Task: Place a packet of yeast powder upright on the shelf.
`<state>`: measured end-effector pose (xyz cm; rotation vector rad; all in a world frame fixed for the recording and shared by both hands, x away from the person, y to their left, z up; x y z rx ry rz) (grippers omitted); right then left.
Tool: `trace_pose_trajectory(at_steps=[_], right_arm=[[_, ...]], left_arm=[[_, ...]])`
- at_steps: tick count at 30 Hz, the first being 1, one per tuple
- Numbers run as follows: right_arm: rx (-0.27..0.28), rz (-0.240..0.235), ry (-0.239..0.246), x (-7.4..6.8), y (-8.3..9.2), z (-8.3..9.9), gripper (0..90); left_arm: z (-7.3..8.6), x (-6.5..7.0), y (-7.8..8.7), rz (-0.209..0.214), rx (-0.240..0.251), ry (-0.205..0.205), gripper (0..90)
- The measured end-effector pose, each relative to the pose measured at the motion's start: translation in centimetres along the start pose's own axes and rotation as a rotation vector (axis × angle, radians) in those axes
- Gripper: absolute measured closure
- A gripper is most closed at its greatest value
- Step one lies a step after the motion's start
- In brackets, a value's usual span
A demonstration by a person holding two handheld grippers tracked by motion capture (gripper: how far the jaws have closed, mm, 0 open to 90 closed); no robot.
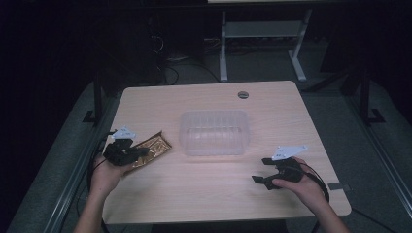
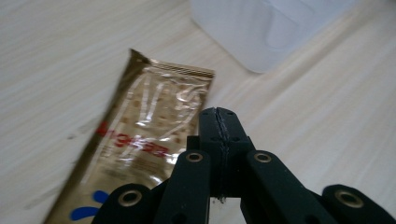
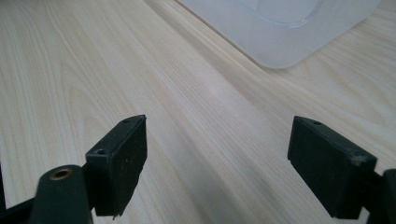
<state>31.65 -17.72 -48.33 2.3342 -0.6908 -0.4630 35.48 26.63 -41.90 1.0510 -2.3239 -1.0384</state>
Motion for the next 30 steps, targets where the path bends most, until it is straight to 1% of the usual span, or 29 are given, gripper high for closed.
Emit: trace_pose_trajectory(at_steps=[1,2,3,4,5,8,9,10,11,12,13,14,15,16,17,18,21,22,23,25,27,28,29,30], right_arm=[[0.004,0.001,-0.002,0.0,0.0,0.0,19.1],[0.004,0.001,-0.002,0.0,0.0,0.0,19.1],[0.005,0.003,-0.002,0.1,0.0,0.0,19.1],[0.003,0.002,-0.003,0.0,0.1,0.0,19.0],[0.003,0.001,-0.005,0.0,0.1,0.0,19.0],[0.003,0.0,-0.006,0.1,0.0,0.0,18.8],[0.003,0.0,-0.006,0.1,0.0,0.0,18.7],[0.003,0.0,-0.005,0.0,0.0,0.0,18.7],[0.003,-0.002,-0.004,0.0,0.0,0.0,18.6],[0.003,-0.002,-0.007,0.0,0.0,0.0,18.5],[0.003,-0.001,-0.007,0.0,0.0,0.0,18.6],[0.005,-0.002,-0.005,0.1,0.0,0.0,18.4],[0.006,0.0,-0.003,0.1,0.0,0.0,18.4],[0.005,0.001,-0.003,0.2,0.0,0.0,18.4],[0.005,0.0,-0.004,0.2,0.0,0.0,18.4],[0.005,0.002,-0.003,0.2,0.0,0.0,18.4],[0.005,0.003,-0.003,0.2,0.0,0.0,18.4],[0.004,0.003,-0.003,0.2,0.0,0.0,18.4],[0.003,0.003,-0.004,0.2,0.0,0.1,18.4],[0.0,0.003,-0.006,0.2,0.0,0.1,18.4],[-0.005,0.002,-0.014,0.2,0.0,0.1,18.4],[-0.005,0.002,-0.014,0.2,0.0,0.1,18.4],[-0.005,0.003,-0.015,0.2,0.0,0.1,18.5],[-0.004,0.004,-0.013,0.2,0.0,0.1,18.5]], left_arm=[[-0.2,-0.4,0.0,-0.019,0.003,0.012,89.7],[-0.3,-0.7,0.0,-0.03,0.003,0.014,89.7],[-0.6,-1.4,-0.1,-0.047,0.009,0.028,89.7],[-0.8,-2.0,-0.2,-0.063,0.007,0.029,89.7],[-1.0,-2.4,-0.3,-0.075,0.014,0.038,89.7],[-1.3,-3.7,-0.8,-0.118,0.007,0.044,89.8],[-1.3,-3.7,-0.8,-0.118,0.007,0.044,89.8],[-1.3,-4.2,-1.1,-0.131,0.006,0.048,89.7],[-1.3,-5.1,-1.7,-0.151,0.005,0.061,89.8],[-1.2,-5.5,-2.1,-0.164,-0.006,0.064,89.8],[-1.1,-5.8,-2.4,-0.164,-0.02,0.073,89.8],[-1.1,-5.8,-2.4,-0.164,-0.02,0.073,89.8],[-1.0,-6.4,-2.9,-0.167,-0.02,0.091,89.8],[-1.0,-6.4,-2.9,-0.167,-0.02,0.091,89.8],[-0.8,-7.0,-3.4,-0.175,-0.026,0.104,89.8],[-0.7,-7.2,-3.6,-0.176,-0.022,0.116,89.8],[-0.3,-8.0,-4.3,-0.193,-0.038,0.13,89.8],[-0.3,-8.0,-4.3,-0.193,-0.038,0.13,89.8],[0.1,-8.4,-4.7,-0.196,-0.048,0.145,89.8],[0.7,-8.6,-5.2,-0.199,-0.054,0.154,89.8],[1.4,-8.8,-5.7,-0.208,-0.082,0.162,89.8],[1.4,-8.8,-5.7,-0.208,-0.082,0.162,89.8],[1.9,-9.0,-5.9,-0.209,-0.099,0.173,89.8],[2.1,-9.0,-5.9,-0.208,-0.098,0.173,89.8]])
Point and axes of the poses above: each handheld gripper's, and its own axes: y roughly backward along the jaws, z roughly out of its underside, x roughly to its right, the point moved 5 cm from there along -y, roughly forward along the jaws, and after that the axes turned 2 degrees about -x, right-handed, at the moved point
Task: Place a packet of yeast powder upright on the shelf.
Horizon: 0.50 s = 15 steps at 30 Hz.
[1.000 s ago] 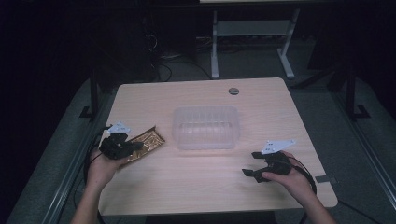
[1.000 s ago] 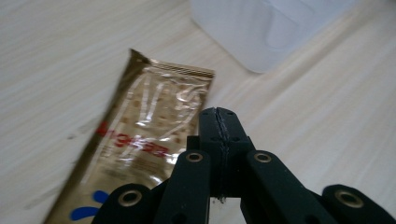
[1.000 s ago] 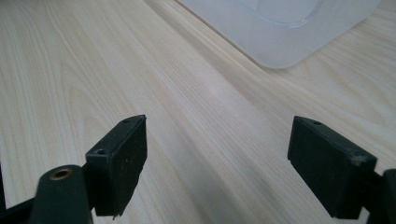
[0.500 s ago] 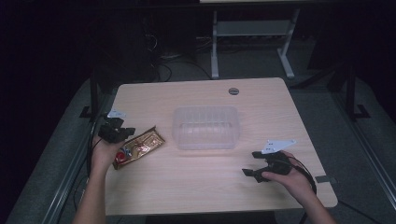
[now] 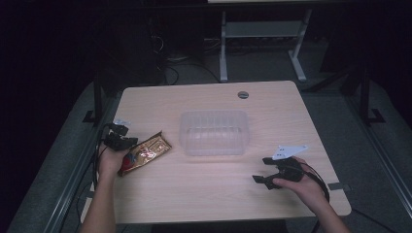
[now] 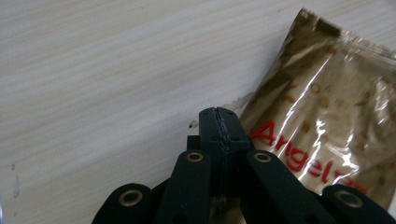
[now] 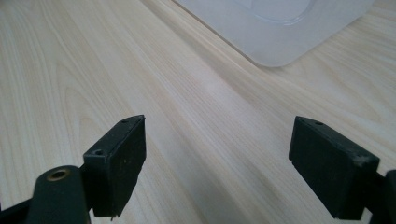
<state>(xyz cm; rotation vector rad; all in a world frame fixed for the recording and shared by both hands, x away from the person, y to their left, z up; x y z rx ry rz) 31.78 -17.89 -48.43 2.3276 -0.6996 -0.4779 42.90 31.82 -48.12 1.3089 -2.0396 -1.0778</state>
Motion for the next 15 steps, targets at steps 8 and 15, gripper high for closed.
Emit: trace_pose_trajectory(at_steps=[8,15], right_arm=[[0.0,0.003,-0.001,0.1,0.1,0.0,18.6],[0.002,0.009,-0.004,0.2,0.2,0.1,18.6]], left_arm=[[0.7,0.1,-0.2,0.02,-0.019,0.007,89.8],[1.2,1.2,0.3,0.053,-0.036,-0.028,89.8]])
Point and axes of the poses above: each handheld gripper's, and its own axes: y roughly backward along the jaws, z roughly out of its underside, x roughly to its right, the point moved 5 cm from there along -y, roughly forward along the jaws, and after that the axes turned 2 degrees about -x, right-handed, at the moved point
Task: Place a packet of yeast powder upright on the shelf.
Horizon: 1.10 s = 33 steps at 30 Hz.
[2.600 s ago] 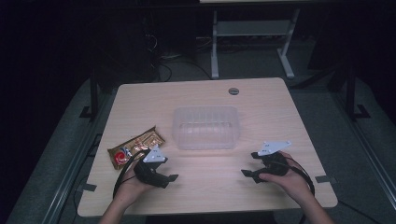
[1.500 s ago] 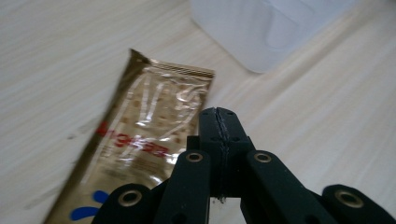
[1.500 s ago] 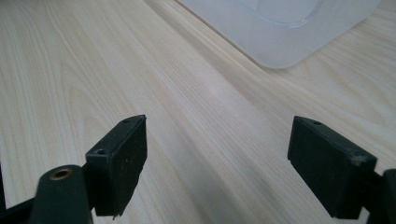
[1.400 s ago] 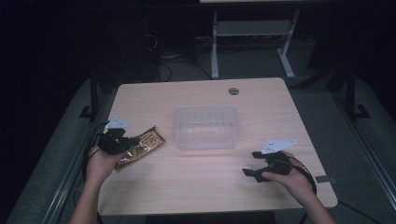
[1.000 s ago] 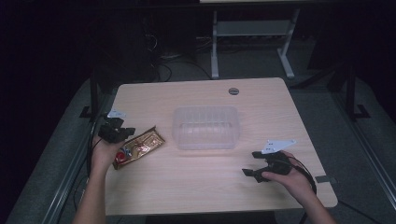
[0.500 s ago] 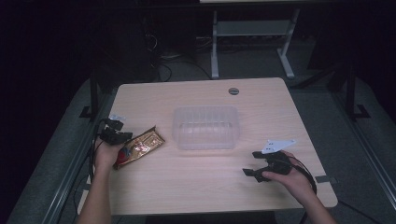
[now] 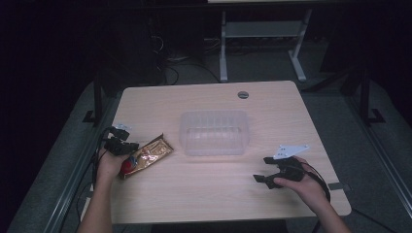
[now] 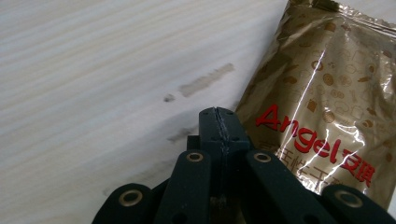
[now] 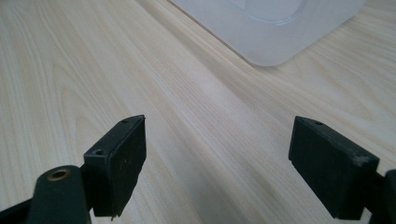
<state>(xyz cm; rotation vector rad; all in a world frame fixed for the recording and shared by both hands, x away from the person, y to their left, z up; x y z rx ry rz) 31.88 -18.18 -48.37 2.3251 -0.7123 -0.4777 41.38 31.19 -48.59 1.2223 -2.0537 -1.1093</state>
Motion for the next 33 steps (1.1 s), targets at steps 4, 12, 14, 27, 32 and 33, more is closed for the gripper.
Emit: trace_pose_trajectory(at_steps=[4,12,14,27,32,33], right_arm=[[0.001,0.002,-0.002,0.0,0.1,0.0,18.6],[0.003,0.003,-0.007,0.0,0.1,0.0,18.7],[0.003,0.003,-0.002,0.0,0.0,0.0,18.7],[0.004,0.005,-0.001,0.0,0.0,0.0,18.7],[0.005,0.006,-0.002,0.0,0.1,0.0,18.7],[0.006,0.006,-0.001,0.0,0.1,0.0,18.7]], left_arm=[[0.5,0.9,0.3,0.027,-0.009,-0.004,89.8],[1.9,2.4,1.4,0.072,-0.01,-0.011,89.8],[2.1,2.7,1.5,0.087,-0.011,-0.02,89.8],[2.7,7.3,1.8,0.18,-0.024,-0.127,89.8],[2.6,9.2,2.0,0.217,-0.025,-0.158,89.8],[2.5,9.5,2.0,0.225,-0.022,-0.166,89.8]])
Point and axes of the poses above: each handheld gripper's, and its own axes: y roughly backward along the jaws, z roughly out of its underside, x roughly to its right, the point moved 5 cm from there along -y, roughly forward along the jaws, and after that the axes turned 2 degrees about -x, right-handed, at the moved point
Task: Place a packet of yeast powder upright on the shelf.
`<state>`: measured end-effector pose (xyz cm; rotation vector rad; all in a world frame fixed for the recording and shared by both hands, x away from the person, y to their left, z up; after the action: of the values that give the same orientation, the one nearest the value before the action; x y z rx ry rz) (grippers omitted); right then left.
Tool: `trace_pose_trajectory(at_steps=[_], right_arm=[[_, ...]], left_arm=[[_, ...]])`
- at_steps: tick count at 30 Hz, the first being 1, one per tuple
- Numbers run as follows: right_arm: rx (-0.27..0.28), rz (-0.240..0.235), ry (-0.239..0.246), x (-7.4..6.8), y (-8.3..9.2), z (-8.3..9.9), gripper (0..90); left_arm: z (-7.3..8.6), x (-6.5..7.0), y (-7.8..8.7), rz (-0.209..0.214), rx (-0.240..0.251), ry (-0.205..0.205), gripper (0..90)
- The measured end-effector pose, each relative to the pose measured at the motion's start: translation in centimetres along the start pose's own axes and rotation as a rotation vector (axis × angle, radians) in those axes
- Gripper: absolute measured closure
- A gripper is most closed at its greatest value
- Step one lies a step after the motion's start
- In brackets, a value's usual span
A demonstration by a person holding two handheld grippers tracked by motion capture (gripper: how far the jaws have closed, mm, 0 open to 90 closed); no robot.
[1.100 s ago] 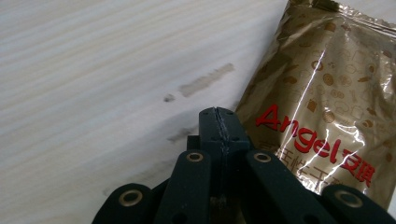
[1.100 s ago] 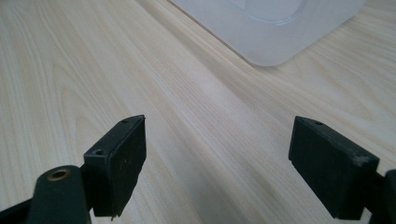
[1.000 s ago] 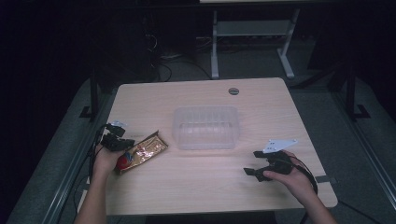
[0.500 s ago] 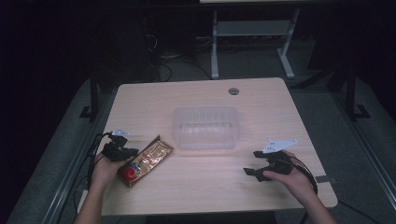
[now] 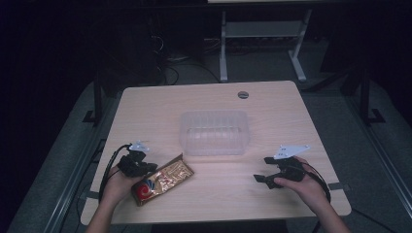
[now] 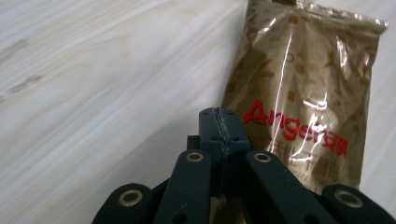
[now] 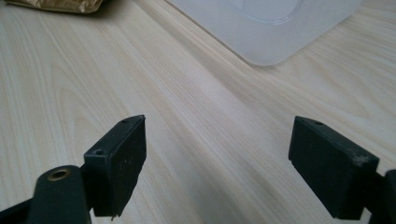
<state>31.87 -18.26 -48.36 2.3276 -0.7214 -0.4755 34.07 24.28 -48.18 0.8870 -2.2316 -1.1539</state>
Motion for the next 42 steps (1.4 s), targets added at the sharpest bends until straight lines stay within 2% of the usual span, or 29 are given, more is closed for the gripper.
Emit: trace_pose_trajectory(at_steps=[2,4,5,6,7,12,13,16,17,18,19,20,23,26,29,36,37,38,42], right_arm=[[0.0,0.0,0.001,0.0,0.0,0.0,18.7],[-0.001,0.0,0.001,0.0,0.0,0.0,18.7],[-0.004,0.001,-0.007,0.0,0.1,0.0,18.7],[-0.004,0.001,-0.007,0.0,0.1,0.0,18.7],[0.002,0.002,-0.001,0.1,0.1,0.1,18.7],[-0.003,0.002,-0.012,0.1,0.1,0.1,18.7],[-0.003,0.002,-0.012,0.1,0.1,0.1,18.7],[-0.005,0.003,-0.002,0.0,0.0,0.1,18.8],[-0.004,0.002,0.001,0.0,-0.1,0.1,18.8],[-0.005,0.003,-0.002,0.0,-0.1,0.1,18.8],[-0.005,0.005,0.001,0.1,-0.1,0.1,18.8],[-0.006,0.006,-0.002,0.1,-0.1,0.1,18.8],[-0.01,0.007,-0.004,0.1,-0.1,0.1,18.9],[-0.011,0.007,-0.003,0.2,-0.1,0.1,18.9],[-0.009,0.009,-0.003,0.2,0.0,0.1,18.9],[-0.012,0.011,-0.013,0.2,0.0,0.2,18.9],[-0.011,0.011,-0.006,0.2,0.0,0.2,18.9],[-0.013,0.01,-0.01,0.2,0.0,0.1,18.9],[-0.014,0.011,-0.003,0.2,-0.1,0.2,18.9]], left_arm=[[-0.4,0.6,-0.1,0.011,0.008,-0.017,89.8],[-0.5,0.7,0.0,0.015,0.013,-0.017,89.8],[-0.4,0.8,0.5,0.013,0.01,-0.032,89.8],[-0.4,0.8,0.5,0.013,0.01,-0.032,89.8],[0.0,0.8,1.3,-0.001,0.025,-0.031,89.8],[2.1,0.9,4.0,-0.03,0.07,0.02,89.8],[2.1,0.9,4.0,-0.03,0.07,0.02,89.8],[4.6,0.7,5.6,-0.053,0.079,0.061,89.8],[5.3,0.7,5.9,-0.057,0.078,0.076,89.8],[5.3,0.7,5.9,-0.057,0.078,0.076,89.8],[6.5,0.7,6.3,-0.061,0.07,0.091,89.8],[7.0,0.7,6.4,-0.062,0.072,0.101,89.8],[7.7,0.7,6.5,-0.056,0.07,0.11,89.8],[7.6,0.7,6.3,-0.051,0.07,0.114,89.8],[7.4,0.5,5.7,-0.066,0.04,0.1,89.8],[7.2,0.4,5.0,-0.06,0.02,0.096,89.8],[7.1,0.4,4.8,-0.065,0.011,0.078,89.7],[7.0,0.5,4.6,-0.062,0.017,0.084,89.8],[6.1,0.6,4.0,-0.05,0.015,0.051,89.8]])
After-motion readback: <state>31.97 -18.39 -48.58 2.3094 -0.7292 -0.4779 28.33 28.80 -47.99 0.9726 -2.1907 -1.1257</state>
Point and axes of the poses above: each handheld gripper's, and its own axes: y roughly backward along the jaws, z roughly out of its underside, x roughly to its right, the point moved 5 cm from there along -y, roughly forward along the jaws, and after that the axes turned 2 degrees about -x, right-handed, at the moved point
